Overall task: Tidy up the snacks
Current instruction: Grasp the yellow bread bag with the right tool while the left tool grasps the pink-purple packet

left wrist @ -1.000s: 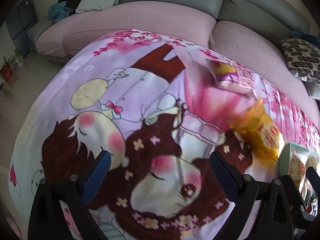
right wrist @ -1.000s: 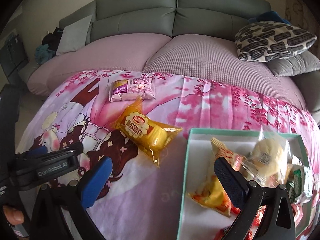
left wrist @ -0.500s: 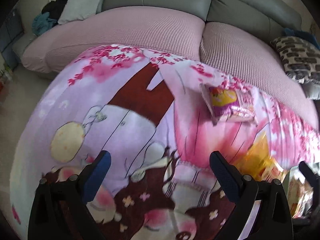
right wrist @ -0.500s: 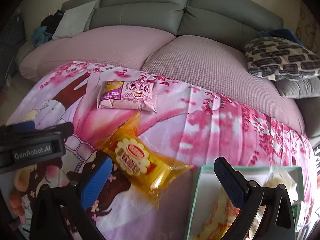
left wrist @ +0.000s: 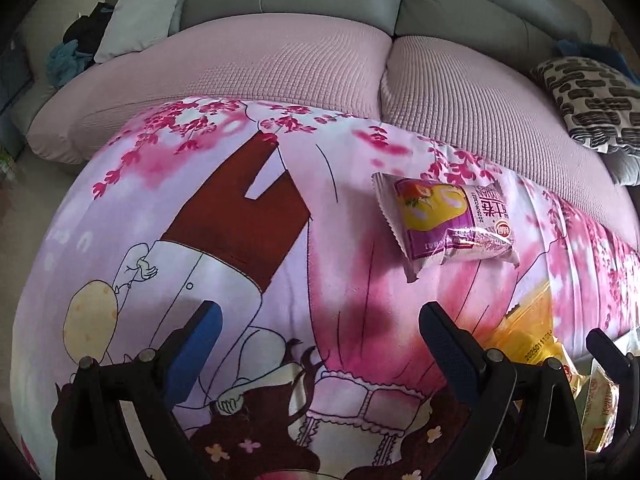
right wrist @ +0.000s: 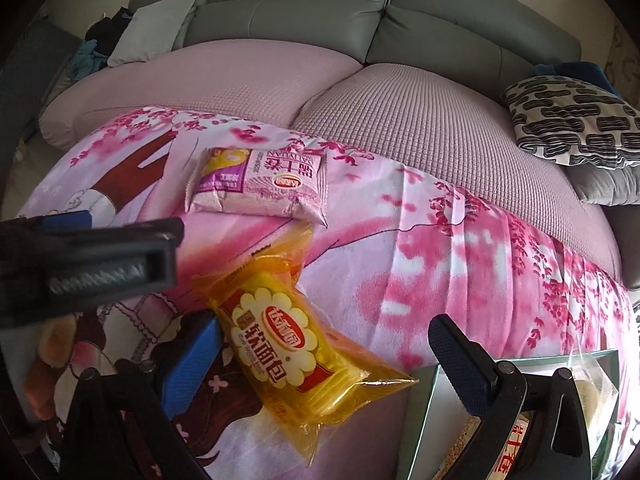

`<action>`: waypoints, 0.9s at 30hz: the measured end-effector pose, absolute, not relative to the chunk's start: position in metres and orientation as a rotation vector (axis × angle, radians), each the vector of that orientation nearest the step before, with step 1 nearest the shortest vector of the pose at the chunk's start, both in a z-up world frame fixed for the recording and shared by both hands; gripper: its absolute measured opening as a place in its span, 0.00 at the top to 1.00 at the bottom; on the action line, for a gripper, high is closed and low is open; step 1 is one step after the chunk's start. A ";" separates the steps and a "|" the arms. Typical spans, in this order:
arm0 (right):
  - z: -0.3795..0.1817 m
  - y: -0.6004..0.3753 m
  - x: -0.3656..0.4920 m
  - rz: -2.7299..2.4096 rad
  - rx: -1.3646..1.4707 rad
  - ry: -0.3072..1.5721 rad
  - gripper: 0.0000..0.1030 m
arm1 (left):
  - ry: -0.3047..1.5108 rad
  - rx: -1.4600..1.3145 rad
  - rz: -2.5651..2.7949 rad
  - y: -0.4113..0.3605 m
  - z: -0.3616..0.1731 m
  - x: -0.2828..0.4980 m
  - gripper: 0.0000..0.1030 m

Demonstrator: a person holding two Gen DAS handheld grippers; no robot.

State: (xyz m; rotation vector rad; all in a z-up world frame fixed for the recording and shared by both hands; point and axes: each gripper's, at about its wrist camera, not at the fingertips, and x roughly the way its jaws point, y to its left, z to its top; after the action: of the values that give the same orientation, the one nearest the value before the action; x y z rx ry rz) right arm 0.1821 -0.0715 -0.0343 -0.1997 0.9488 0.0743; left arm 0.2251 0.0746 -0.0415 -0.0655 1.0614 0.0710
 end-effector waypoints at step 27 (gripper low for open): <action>-0.034 -0.087 0.184 0.123 -0.080 0.946 0.48 | 1.031 -0.070 0.073 0.073 -0.034 0.218 0.04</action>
State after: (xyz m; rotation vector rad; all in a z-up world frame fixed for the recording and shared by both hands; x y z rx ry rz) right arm 0.1839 -0.0869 -0.0335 -0.0800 0.9464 0.1235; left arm 0.2183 0.0734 -0.0338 -0.0698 1.0307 0.0726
